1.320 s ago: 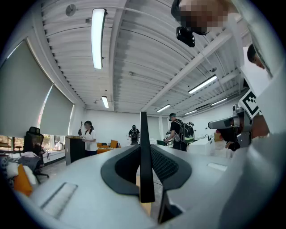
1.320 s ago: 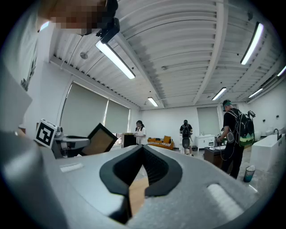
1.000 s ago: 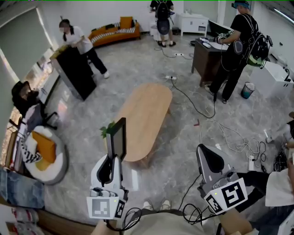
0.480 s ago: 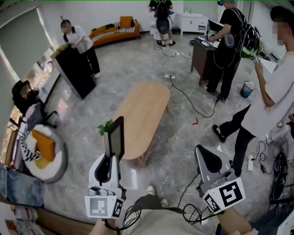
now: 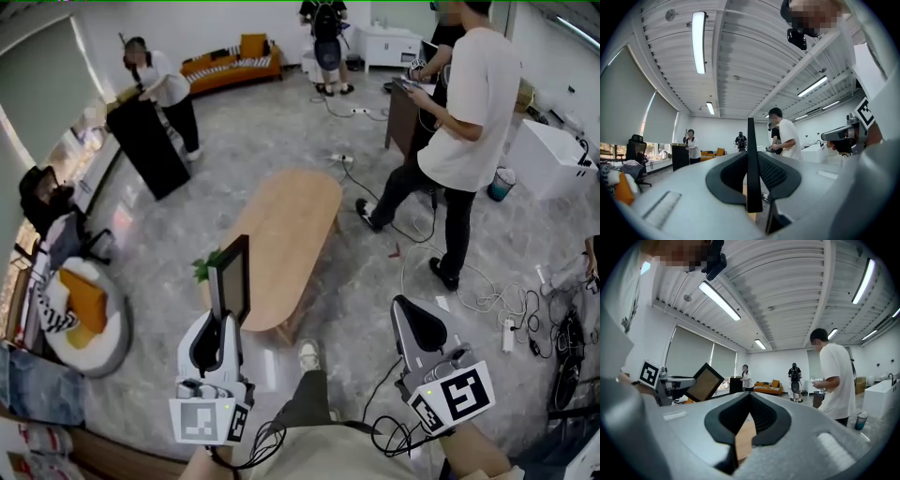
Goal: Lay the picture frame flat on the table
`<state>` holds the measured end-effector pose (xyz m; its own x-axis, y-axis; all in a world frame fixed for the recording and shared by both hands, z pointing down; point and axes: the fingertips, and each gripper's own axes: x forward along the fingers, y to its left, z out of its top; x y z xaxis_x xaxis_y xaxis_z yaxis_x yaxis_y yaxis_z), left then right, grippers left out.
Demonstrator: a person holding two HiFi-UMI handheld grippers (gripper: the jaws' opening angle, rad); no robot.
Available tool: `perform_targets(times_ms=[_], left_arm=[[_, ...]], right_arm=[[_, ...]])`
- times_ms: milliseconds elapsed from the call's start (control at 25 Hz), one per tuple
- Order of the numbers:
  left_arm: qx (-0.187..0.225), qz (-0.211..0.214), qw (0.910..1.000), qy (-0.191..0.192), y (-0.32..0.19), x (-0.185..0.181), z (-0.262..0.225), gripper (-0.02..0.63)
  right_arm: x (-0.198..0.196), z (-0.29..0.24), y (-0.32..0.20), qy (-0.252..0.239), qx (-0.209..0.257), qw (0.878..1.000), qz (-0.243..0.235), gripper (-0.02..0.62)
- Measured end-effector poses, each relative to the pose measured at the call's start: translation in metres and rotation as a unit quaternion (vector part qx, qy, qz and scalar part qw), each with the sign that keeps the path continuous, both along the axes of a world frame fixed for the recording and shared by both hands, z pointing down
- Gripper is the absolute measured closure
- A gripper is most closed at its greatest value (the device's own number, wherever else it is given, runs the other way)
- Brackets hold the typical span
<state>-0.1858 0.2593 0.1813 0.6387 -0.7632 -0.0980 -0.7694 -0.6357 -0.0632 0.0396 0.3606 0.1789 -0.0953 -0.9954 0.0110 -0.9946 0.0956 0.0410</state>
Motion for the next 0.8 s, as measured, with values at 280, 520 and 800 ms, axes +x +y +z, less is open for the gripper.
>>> perform_targets(times_ms=[280,520,800], left_arm=[[-0.003,-0.001,1.0,-0.003,-0.025,0.008,0.004,0.515],[-0.008,-0.001,1.0,0.0,-0.062,0.017,0.01,0.515],[-0.023,-0.002,0.9997,0.005,-0.126,0.027,0.022,0.515]], right_arm=[[0.01,0.005,-0.027,0.0,-0.002,1.0,-0.001,0.594],[0.018,0.011,-0.068,0.002,-0.009,1.0,-0.004,0.594],[0.026,0.019,-0.135,0.009,-0.028,1.0,-0.009,0.594]])
